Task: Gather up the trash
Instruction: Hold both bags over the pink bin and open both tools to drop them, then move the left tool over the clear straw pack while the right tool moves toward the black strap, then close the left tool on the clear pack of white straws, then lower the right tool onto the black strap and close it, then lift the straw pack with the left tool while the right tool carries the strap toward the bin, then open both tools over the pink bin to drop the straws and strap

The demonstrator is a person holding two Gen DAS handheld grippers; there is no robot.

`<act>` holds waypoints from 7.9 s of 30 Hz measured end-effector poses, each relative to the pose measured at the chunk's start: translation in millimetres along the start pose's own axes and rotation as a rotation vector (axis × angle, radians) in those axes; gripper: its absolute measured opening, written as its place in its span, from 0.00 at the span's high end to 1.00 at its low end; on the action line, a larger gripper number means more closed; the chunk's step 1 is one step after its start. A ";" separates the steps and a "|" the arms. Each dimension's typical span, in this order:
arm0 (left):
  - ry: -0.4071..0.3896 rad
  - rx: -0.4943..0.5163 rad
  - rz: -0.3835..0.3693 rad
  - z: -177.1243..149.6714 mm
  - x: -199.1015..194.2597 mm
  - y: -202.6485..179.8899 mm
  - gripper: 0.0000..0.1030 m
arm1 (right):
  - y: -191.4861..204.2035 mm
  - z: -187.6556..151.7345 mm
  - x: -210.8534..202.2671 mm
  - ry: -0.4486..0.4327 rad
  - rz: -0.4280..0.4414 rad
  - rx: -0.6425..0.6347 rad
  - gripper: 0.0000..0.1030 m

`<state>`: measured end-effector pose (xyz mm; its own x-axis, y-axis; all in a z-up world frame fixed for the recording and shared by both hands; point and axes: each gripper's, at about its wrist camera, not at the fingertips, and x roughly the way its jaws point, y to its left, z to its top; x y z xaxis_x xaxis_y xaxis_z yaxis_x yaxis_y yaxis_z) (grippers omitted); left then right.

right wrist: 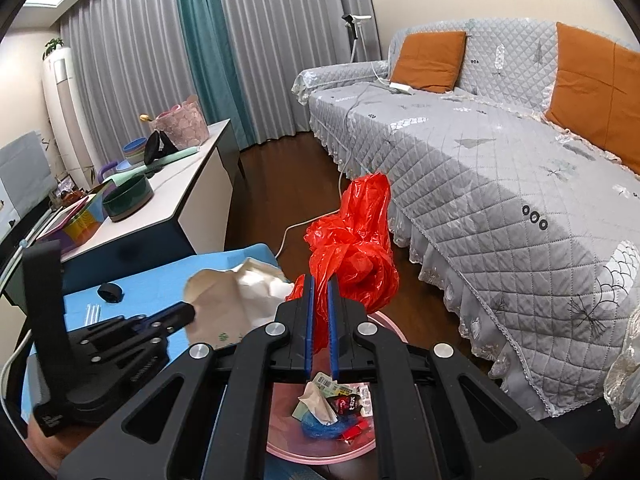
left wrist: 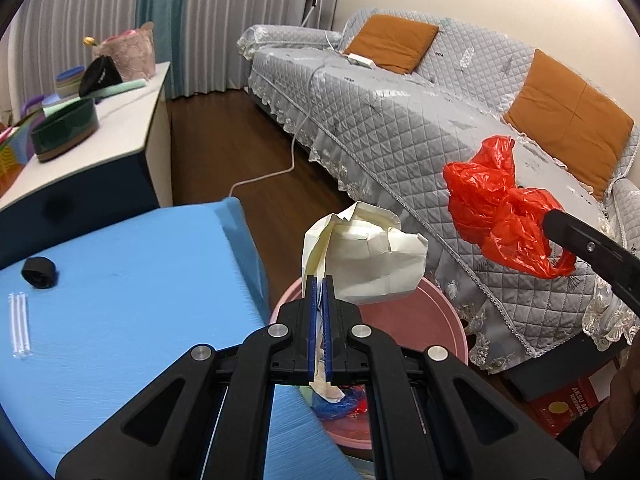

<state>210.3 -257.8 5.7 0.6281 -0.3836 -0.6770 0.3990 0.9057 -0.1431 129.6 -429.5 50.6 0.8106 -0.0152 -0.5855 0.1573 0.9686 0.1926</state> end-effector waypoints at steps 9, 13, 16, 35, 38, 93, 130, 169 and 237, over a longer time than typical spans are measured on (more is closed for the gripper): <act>0.051 -0.023 -0.048 0.3 15.3 -1.7 0.83 | 0.1 -1.1 7.6 0.023 -0.005 -0.001 0.85; 0.034 -0.038 -0.042 -2.7 6.8 5.8 0.70 | -2.1 -1.6 8.7 0.022 -0.009 0.019 0.65; 0.027 -0.048 -0.035 -3.5 0.1 13.0 0.70 | -2.1 -0.7 9.3 0.018 -0.010 0.029 0.63; -0.085 -0.142 0.102 -8.2 -94.7 125.1 0.70 | 57.2 -1.7 10.0 -0.019 0.038 -0.016 0.63; -0.099 -0.155 0.155 -13.1 -110.2 158.1 0.70 | 74.6 -2.7 9.8 -0.033 0.053 -0.047 0.63; 0.102 -0.600 0.376 -97.5 -57.8 378.2 0.96 | 310.0 -40.2 119.5 0.108 0.351 -0.419 0.69; 0.064 -0.600 0.326 -85.3 -91.6 372.0 0.96 | 389.8 -48.9 221.5 0.289 0.408 -0.365 0.91; -0.075 -0.367 0.389 -72.2 -165.4 292.7 0.96 | 215.7 -30.9 34.1 0.045 0.359 -0.208 0.91; -0.019 0.090 -0.111 -7.9 -31.2 13.1 0.96 | 3.8 -4.7 6.0 -0.035 -0.007 0.045 0.91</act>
<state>190.7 -232.6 19.2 0.5891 -0.4849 -0.6464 0.5243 0.8381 -0.1509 132.4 -424.7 44.1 0.8282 -0.0316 -0.5595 0.1879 0.9563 0.2241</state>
